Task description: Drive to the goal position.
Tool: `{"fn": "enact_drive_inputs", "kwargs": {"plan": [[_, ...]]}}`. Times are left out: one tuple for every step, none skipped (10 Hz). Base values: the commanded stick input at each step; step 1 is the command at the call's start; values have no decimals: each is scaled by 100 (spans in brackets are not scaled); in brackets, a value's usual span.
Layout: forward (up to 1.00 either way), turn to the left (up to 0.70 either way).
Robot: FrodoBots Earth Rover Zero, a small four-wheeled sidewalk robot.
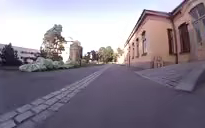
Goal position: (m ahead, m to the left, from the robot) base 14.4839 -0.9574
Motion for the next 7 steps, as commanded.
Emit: {"fn": "enact_drive_inputs", "kwargs": {"plan": [[50, 0], [50, 0], [50, 0], [50, 0], [50, 0], [50, -28], [50, -50]]}}
